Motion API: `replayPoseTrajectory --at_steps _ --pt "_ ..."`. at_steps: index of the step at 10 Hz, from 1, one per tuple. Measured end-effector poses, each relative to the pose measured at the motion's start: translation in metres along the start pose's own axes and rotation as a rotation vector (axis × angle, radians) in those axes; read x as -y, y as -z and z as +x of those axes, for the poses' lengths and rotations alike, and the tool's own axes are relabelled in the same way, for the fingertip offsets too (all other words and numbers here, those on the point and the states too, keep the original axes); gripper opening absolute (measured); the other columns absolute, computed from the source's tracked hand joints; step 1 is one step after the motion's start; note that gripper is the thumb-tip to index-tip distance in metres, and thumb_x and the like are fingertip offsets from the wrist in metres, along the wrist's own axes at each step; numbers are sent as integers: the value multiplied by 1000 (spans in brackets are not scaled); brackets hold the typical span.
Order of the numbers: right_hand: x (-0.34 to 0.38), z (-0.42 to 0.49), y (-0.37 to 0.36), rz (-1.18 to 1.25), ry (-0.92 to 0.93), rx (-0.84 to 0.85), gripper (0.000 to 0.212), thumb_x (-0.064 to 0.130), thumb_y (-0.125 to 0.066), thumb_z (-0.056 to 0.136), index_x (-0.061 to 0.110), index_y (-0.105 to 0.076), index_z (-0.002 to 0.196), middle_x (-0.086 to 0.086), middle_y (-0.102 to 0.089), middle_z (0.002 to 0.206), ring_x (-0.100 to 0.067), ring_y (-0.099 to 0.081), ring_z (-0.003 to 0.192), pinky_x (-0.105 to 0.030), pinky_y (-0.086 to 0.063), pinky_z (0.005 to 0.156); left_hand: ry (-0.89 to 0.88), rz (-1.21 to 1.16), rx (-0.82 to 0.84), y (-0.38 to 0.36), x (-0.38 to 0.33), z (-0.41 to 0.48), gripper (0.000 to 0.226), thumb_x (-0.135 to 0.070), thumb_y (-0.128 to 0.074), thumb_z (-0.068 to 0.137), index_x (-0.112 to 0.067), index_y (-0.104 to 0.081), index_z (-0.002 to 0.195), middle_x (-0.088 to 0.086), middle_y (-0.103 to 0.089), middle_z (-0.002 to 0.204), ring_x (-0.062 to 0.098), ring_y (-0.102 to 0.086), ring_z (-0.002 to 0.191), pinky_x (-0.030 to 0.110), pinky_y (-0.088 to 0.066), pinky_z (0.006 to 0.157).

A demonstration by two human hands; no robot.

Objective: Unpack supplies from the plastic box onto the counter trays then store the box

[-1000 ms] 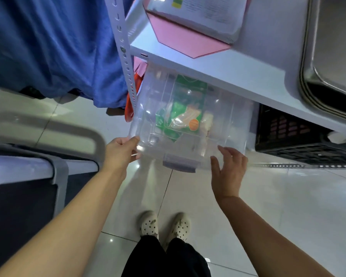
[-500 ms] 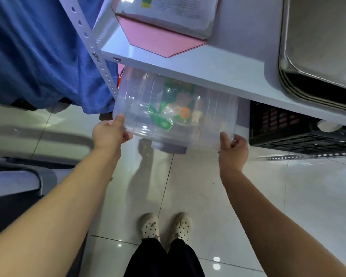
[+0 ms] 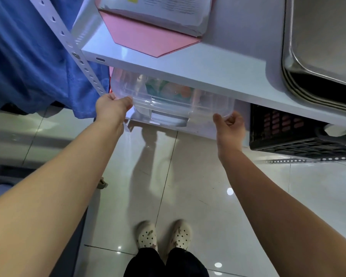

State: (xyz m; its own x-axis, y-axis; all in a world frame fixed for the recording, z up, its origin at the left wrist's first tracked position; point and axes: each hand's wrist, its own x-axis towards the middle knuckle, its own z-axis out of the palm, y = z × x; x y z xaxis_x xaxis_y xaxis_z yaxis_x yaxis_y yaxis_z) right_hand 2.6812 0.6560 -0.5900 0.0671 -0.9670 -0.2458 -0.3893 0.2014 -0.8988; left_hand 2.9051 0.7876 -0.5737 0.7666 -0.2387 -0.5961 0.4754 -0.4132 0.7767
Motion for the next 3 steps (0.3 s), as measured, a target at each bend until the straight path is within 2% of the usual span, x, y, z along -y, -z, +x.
replayPoseTrajectory --at_steps 1,2,3 --pt "-1 3 -2 -6 13 -16 24 20 -67 74 24 -44 70 11 -36 58 2 -36 43 -8 -35 49 11 17 16 -3 -1 3 15 -17 -65 83 -11 -62 96 10 -65 87 29 -63 79 53 -52 84" --pt "-6 -3 3 -45 -35 -5 44 24 -69 79 15 -51 117 6 -53 85 4 -50 63 -12 -39 60 -16 72 30 -3 0 -3 18 -19 -63 84 -7 -61 98 10 -64 86 25 -63 74 49 -54 83" --pt "-8 -21 17 -331 -20 40 47 18 -65 81 12 -48 124 -2 -58 108 -12 -59 80 -24 -42 71 -114 204 42 1 9 -22 26 -13 -61 85 0 -58 108 15 -60 88 27 -58 69 40 -53 74"
